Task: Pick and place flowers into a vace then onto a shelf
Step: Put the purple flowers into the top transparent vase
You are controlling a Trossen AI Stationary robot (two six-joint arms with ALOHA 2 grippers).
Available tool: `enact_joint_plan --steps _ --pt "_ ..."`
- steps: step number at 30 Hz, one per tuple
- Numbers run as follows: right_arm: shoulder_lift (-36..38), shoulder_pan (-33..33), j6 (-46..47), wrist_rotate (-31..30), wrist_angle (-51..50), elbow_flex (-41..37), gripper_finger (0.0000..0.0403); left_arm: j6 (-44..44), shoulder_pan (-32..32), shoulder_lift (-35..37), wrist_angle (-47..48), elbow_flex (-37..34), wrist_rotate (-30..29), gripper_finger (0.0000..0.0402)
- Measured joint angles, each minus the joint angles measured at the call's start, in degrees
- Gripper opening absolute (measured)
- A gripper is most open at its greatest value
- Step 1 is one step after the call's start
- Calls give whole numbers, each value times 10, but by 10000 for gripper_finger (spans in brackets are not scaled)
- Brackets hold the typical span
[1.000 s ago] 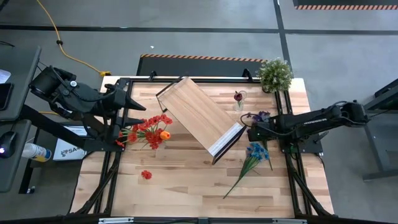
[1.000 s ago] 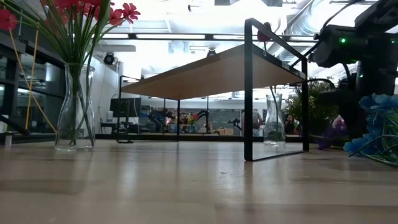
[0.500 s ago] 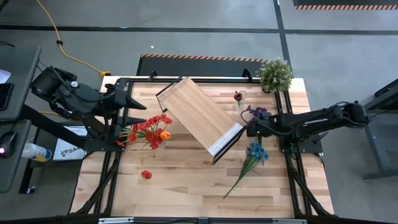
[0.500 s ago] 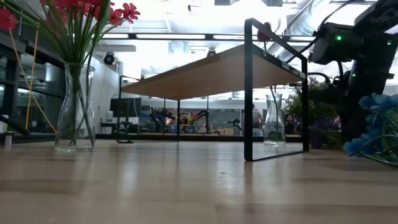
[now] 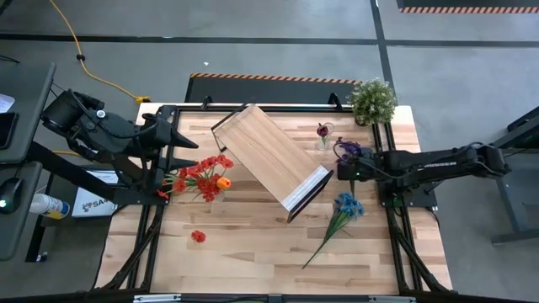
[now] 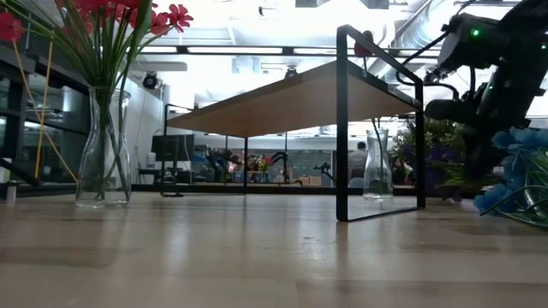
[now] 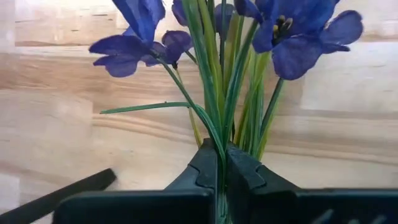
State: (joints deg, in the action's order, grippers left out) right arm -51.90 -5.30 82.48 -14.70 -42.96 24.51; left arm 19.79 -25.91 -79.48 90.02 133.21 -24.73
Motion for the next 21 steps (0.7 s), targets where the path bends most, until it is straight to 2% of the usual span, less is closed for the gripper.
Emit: enact_joint_plan --steps 5,13,21 --pt "10 0 -2 -26 -113 58 3 0 0 0 0 0 0 230" --pt "13 0 -32 -88 -240 185 2 0 0 0 0 0 0 230" --pt "12 0 -65 -156 -317 316 2 0 0 0 0 0 0 230"
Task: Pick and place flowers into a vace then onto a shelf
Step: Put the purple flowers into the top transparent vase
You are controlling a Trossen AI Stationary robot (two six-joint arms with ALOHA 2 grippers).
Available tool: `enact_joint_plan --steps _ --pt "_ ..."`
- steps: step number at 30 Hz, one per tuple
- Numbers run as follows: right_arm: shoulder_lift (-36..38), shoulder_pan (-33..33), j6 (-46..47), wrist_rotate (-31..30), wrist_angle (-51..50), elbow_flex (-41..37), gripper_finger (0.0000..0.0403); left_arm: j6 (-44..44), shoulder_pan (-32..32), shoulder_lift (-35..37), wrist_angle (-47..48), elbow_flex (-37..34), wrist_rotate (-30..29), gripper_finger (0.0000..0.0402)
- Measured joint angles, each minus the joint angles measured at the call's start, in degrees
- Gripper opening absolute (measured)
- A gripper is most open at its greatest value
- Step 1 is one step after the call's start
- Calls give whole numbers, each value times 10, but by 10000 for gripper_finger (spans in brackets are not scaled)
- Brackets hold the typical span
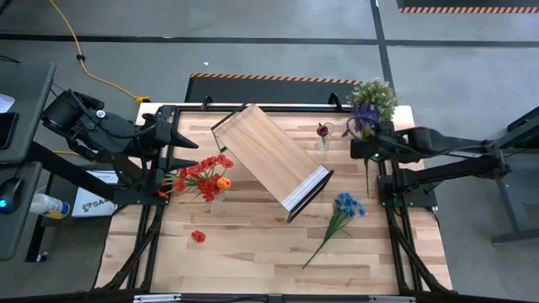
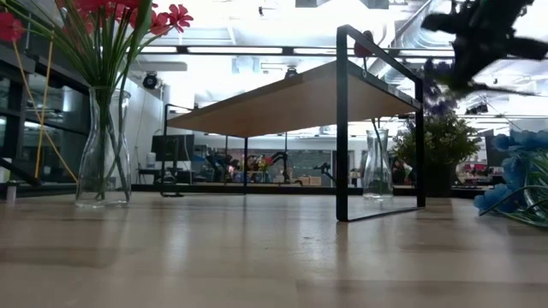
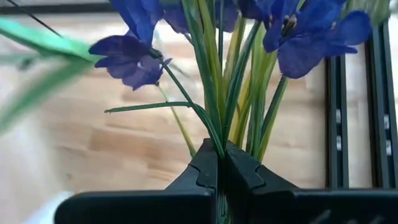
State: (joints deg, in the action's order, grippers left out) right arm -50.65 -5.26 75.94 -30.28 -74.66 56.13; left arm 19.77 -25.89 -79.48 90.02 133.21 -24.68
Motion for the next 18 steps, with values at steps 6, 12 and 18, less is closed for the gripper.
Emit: enact_joint_plan --steps 6,12,18 --pt "0 0 -45 -58 -3 77 1 0 0 0 0 0 0 230" --pt "0 0 -88 -117 2 128 1 0 0 0 0 0 0 230" --pt "0 0 -141 -179 74 133 0 0 0 0 0 0 -14 230"
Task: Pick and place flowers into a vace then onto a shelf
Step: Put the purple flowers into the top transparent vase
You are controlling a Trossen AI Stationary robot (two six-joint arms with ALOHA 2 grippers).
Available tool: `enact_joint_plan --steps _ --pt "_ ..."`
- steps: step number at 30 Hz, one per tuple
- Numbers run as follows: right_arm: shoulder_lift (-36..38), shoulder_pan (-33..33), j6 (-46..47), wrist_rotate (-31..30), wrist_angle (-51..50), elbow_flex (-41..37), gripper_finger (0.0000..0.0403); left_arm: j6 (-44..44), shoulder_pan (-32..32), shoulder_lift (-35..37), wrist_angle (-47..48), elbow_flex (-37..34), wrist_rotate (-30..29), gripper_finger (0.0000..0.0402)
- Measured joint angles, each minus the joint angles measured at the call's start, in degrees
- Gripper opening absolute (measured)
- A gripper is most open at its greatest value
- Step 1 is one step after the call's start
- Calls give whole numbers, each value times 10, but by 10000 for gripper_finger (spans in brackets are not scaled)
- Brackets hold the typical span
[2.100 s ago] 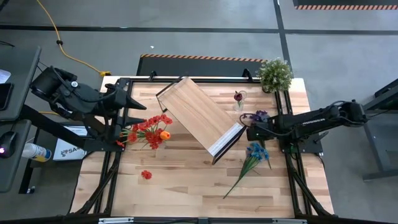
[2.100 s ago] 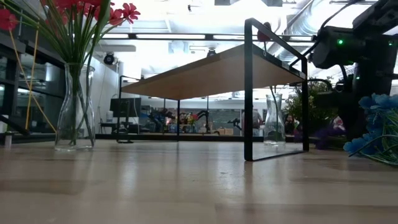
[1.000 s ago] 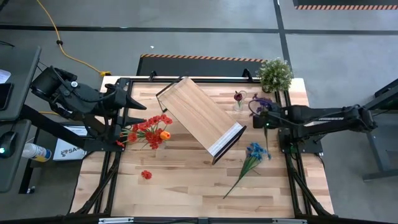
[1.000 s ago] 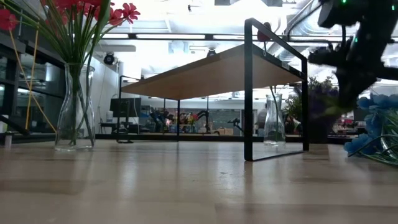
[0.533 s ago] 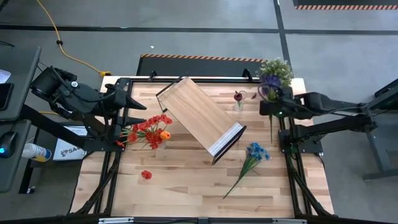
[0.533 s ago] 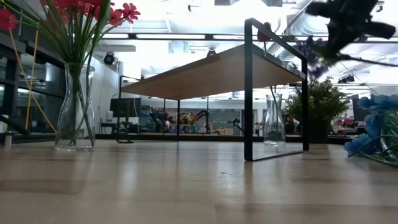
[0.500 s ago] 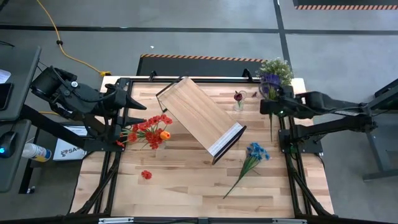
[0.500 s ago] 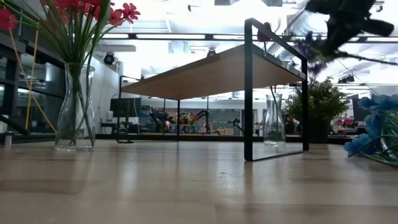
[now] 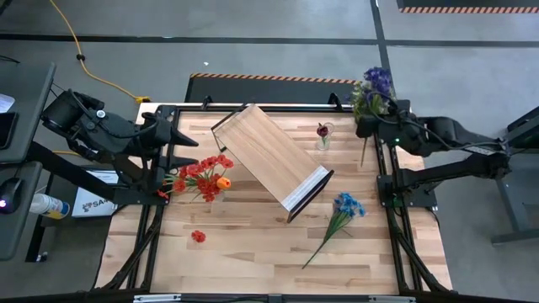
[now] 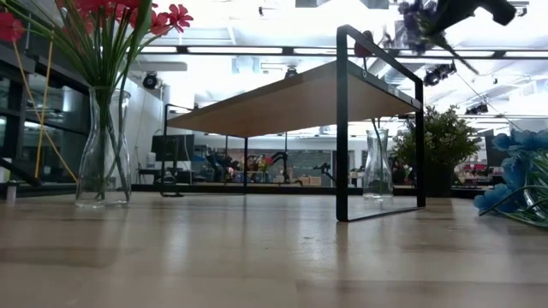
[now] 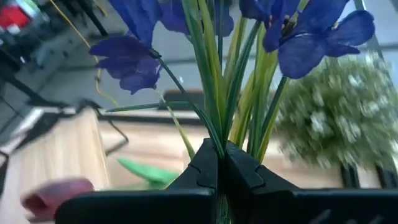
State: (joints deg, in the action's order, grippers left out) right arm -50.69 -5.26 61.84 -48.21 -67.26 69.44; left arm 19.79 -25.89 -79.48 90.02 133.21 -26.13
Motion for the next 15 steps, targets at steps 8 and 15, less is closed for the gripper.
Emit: enact_joint_plan --steps 8,15 --pt "-27 1 -88 -104 120 -10 0 3 0 0 0 0 -4 230" --pt "-75 0 -168 -187 249 -10 0 3 0 0 0 0 -5 230"
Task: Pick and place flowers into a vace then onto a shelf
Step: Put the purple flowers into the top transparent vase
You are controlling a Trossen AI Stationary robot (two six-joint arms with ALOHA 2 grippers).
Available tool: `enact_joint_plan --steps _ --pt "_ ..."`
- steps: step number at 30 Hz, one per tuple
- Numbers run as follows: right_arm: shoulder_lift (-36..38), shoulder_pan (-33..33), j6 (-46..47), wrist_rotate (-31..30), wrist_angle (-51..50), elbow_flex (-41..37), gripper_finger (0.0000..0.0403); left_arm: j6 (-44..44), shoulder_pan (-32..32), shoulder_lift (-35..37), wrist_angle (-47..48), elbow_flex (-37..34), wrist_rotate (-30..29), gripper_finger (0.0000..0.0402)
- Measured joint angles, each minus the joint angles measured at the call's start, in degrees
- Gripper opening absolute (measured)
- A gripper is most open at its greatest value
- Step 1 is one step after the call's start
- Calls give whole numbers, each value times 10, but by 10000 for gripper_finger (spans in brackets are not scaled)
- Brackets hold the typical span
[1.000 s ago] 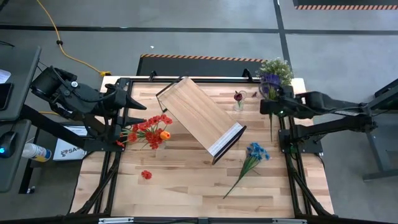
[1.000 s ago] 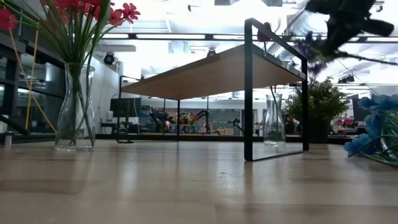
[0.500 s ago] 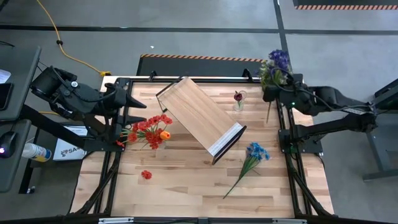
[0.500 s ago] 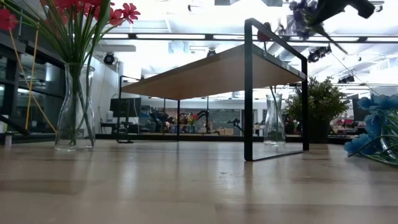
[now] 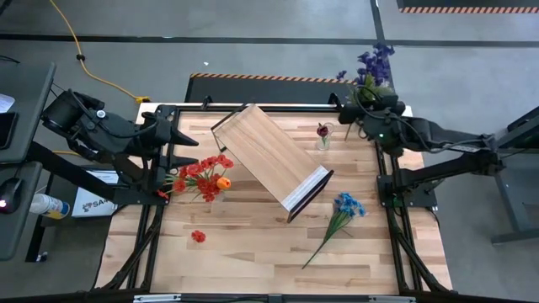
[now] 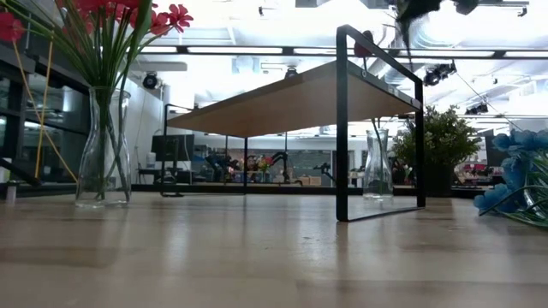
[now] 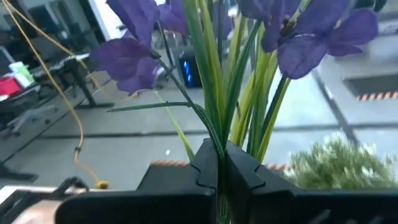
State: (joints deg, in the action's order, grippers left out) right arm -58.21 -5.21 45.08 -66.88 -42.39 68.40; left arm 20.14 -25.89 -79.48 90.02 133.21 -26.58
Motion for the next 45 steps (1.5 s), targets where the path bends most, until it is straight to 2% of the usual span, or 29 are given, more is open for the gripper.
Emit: enact_joint_plan --steps 6,15,24,37,45 --pt "-41 0 -80 -53 103 0 0 0 0 -3 0 0 -1 230" --pt "-113 -1 -62 -112 119 0 1 0 0 -3 0 0 -1 230" --pt "-168 -20 -41 -139 144 0 1 -2 0 -3 0 0 2 230" --pt "-203 -38 -20 -141 144 0 3 -2 0 -3 0 0 6 230" --pt "-222 -38 -29 -164 144 0 3 -4 0 -3 0 0 17 230"
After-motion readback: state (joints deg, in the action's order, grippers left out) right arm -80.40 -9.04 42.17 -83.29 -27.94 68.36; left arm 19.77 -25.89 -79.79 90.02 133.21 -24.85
